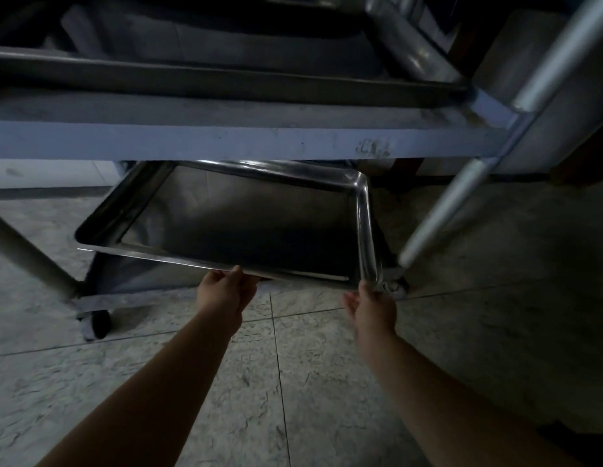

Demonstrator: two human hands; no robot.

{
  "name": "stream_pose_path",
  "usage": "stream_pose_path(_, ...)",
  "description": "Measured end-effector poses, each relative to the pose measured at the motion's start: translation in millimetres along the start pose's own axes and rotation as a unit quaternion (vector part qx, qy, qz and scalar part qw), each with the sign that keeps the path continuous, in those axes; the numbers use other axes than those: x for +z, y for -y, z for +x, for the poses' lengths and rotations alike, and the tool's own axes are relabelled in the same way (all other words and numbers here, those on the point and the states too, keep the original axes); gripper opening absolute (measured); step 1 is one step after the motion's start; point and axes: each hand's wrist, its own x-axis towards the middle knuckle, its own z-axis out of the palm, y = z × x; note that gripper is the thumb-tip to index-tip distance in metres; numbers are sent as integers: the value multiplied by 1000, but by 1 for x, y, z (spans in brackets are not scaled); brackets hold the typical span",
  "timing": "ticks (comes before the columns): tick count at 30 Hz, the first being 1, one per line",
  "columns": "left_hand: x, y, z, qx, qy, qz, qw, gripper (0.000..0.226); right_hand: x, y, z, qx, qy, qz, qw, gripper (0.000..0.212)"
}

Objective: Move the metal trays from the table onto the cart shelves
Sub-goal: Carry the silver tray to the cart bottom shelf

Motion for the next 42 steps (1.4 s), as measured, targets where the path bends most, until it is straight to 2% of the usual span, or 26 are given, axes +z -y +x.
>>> stream_pose_path(2, 0, -2, -1, -8, 11, 36, 999, 11, 9, 13, 11, 3, -25, 5, 1000, 21)
stream_pose_path(3, -3, -3, -3, 23, 3, 100, 995, 11, 11, 22, 18, 8, -32, 13, 999, 21)
stream_pose_path(4, -7, -6, -3, 98, -20, 212, 972, 12, 14, 30, 25, 16, -31, 21, 999, 20)
stream_pose_path(5, -13, -8, -1, 221, -49, 349, 909, 14, 15, 38, 32, 29, -27, 36, 999, 19)
stream_pose_path(6, -22, -11, 1, 347, -61, 471, 809, 18, 15, 43, 39, 50, -25, 56, 997, 21)
stream_pose_path(7, -30, -13, 5, 431, -47, 565, 702, 29, 15, 47, 44, 67, -21, 71, 995, 26)
stream_pose_path(8, -38, -16, 8, 444, -20, 644, 623, 44, 14, 49, 50, 66, -8, 56, 996, 34)
stream_pose_path(9, -44, -18, 12, 409, 5, 706, 578, 57, 13, 50, 54, 46, 9, -2, 999, 41)
stream_pose_path(10, -49, -18, 16, 361, 23, 749, 555, 66, 14, 49, 54, 9, 18, -84, 996, 42)
stream_pose_path(11, -52, -17, 22, 321, 35, 775, 543, 72, 16, 44, 51, -40, 9, -164, 986, 44)
stream_pose_path(13, -54, -15, 31, 309, 46, 794, 522, 77, 26, 30, 32, -150, -32, -276, 949, 59)
stream_pose_path(14, -53, -15, 34, 316, 47, 795, 515, 78, 31, 21, 23, -218, -38, -340, 914, 68)
stream_pose_path(16, -51, -16, 38, 316, 51, 803, 503, 81, 37, 2, 14, -322, 24, -498, 805, 78)
stream_pose_path(17, -50, -15, 40, 312, 51, 808, 497, 84, 38, -6, 13, -334, 74, -563, 752, 83)
stream_pose_path(18, -50, -14, 42, 307, 49, 813, 493, 87, 38, -11, 16, -323, 107, -611, 715, 91)
stream_pose_path(19, -49, -12, 43, 301, 48, 817, 489, 91, 38, -11, 20, -308, 123, -637, 696, 98)
stream_pose_path(22, -44, -7, 45, 294, 58, 823, 483, 102, 42, 4, 37, -287, 148, -667, 671, 110)
stream_pose_path(27, -37, -20, 53, 278, 96, 833, 469, 107, 56, 37, 57, -238, 184, -730, 614, 109)
stream_pose_path(30, -34, -26, 56, 263, 106, 839, 464, 107, 58, 45, 53, -223, 193, -738, 607, 111)
stream_pose_path(32, -35, -23, 54, 258, 101, 842, 463, 108, 56, 43, 46, -234, 189, -740, 601, 111)
stream_pose_path(37, -42, -19, 18, 231, 109, 834, 488, 106, 39, 34, 17, -287, 218, -759, 542, 110)
stream_pose_path(39, -43, -28, -7, 228, 93, 840, 484, 105, 31, 35, -2, -283, 227, -754, 548, 106)
stream_pose_path(42, -44, -46, -60, 211, 78, 852, 472, 102, 15, 48, -51, -260, 242, -733, 580, 99)
